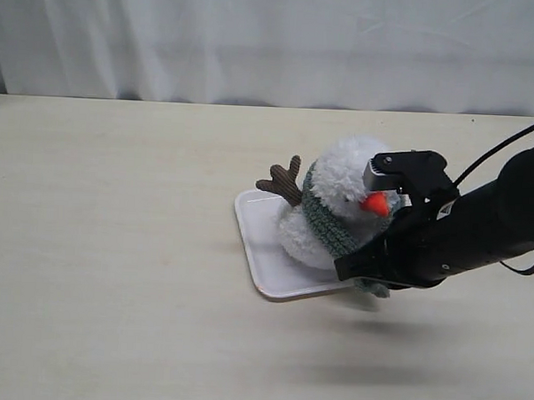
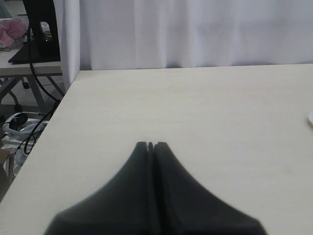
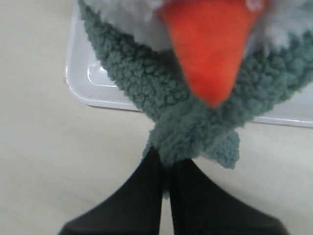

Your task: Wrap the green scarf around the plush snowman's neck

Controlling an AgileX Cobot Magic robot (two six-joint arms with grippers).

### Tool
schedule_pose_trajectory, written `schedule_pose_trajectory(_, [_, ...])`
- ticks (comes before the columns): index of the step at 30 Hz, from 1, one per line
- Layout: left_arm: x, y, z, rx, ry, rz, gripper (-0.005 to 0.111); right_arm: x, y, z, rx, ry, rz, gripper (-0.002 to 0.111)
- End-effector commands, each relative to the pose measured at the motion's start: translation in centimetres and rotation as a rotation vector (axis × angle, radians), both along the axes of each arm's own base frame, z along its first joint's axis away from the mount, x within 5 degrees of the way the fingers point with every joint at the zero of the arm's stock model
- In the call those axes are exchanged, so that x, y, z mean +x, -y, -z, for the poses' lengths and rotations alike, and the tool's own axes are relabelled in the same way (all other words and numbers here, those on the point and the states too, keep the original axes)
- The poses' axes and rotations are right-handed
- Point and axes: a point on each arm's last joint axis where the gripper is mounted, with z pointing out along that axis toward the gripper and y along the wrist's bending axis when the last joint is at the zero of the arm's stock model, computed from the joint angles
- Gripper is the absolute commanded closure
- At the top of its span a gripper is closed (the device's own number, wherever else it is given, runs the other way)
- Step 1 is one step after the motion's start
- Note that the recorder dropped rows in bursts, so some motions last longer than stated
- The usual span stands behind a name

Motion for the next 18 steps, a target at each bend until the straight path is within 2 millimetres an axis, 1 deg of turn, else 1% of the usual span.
schedule_pose_trajectory(1, [0.0,0.0,0.0,-0.010,0.007,-0.002,0.107,0.3,0.1,1.4,-0.019,-0.036,0.004,0.104])
schedule_pose_trajectory(4, [0.0,0.0,0.0,-0.010,0.007,-0.002,0.107,0.5,0.1,1.9,-0.024,-0.037,0.008,0.104])
schedule_pose_trajectory(10, [0.0,0.0,0.0,-0.010,0.007,-0.002,0.107,0.8,0.0,2.2,-0.025,-0.024,0.015,0.104])
schedule_pose_trajectory(13, [0.0,0.0,0.0,-0.010,0.007,-0.002,0.107,0.9,0.0,3.0,-0.045,-0.044,-0.010,0.104])
schedule_pose_trajectory(15, [0.0,0.0,0.0,-0.010,0.007,-0.002,0.107,0.9,0.0,3.6,-0.055,-0.062,-0.018,0.101])
schedule_pose_trajectory(18, [0.0,0.0,0.0,-0.010,0.007,-0.002,0.107,1.0,0.0,4.0,-0.060,-0.071,-0.019,0.092])
